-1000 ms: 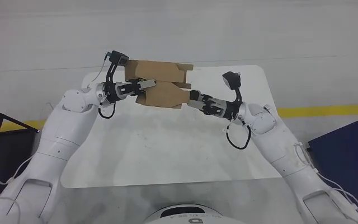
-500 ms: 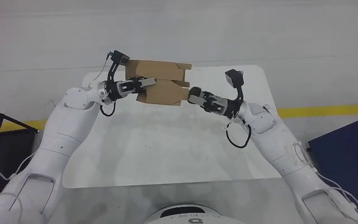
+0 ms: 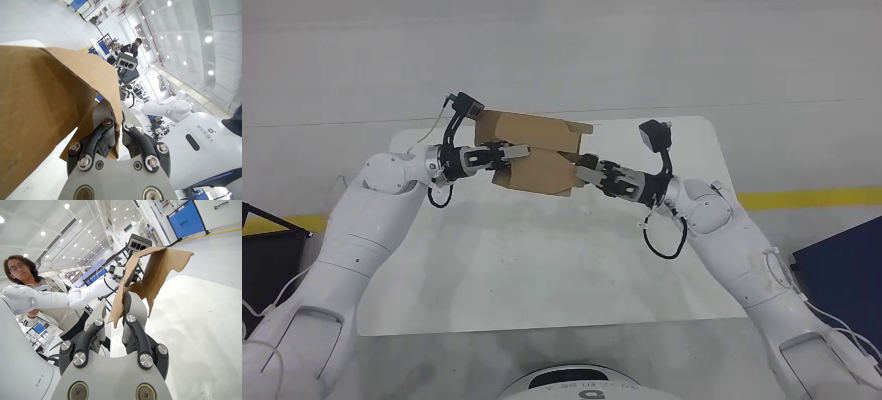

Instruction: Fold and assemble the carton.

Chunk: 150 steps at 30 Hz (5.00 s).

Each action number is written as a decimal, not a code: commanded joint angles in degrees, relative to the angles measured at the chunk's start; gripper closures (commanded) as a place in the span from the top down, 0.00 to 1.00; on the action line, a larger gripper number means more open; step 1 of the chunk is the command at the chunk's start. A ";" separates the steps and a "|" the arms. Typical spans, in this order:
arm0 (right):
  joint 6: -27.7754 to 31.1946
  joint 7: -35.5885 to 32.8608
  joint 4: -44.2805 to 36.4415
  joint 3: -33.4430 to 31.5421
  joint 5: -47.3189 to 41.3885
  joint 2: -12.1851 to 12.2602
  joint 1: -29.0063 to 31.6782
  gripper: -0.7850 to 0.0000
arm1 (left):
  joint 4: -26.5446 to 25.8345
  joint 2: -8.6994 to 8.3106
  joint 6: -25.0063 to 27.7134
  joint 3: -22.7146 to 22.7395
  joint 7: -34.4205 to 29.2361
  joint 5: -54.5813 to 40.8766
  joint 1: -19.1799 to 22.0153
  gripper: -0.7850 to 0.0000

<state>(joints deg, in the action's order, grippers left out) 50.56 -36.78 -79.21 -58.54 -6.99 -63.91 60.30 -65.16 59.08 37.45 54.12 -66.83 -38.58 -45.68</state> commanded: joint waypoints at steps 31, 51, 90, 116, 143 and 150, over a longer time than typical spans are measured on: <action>-0.70 -0.17 1.41 0.07 -1.44 -0.41 -1.08 0.00 | -3.94 -0.52 -2.39 -1.23 -2.40 -1.05 -0.81 0.44; -0.62 -1.84 1.72 0.00 -3.51 -0.44 -0.60 0.15 | -3.20 -1.10 -0.19 -3.94 -0.19 1.86 0.85 0.00; 1.25 12.20 -6.70 -13.90 22.21 1.99 8.15 1.00 | 1.14 5.22 -21.36 -4.66 0.40 -53.11 -5.64 0.00; -18.44 28.29 -10.58 -13.17 43.71 0.70 10.07 1.00 | -10.45 4.72 -55.97 -1.30 10.79 -59.43 -14.81 0.00; -16.05 26.71 -17.39 -10.77 44.67 -0.10 9.42 1.00 | -9.71 7.49 -55.22 -0.52 11.57 -53.87 -15.81 0.00; -15.95 24.70 -16.92 -8.87 44.03 -0.52 7.24 1.00 | -7.58 8.51 -54.31 -0.74 10.38 -53.02 -14.99 0.00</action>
<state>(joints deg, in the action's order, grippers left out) 34.58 -11.82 -96.19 -67.66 37.07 -64.38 67.86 -73.01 67.44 -16.97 53.36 -56.31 -91.48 -60.73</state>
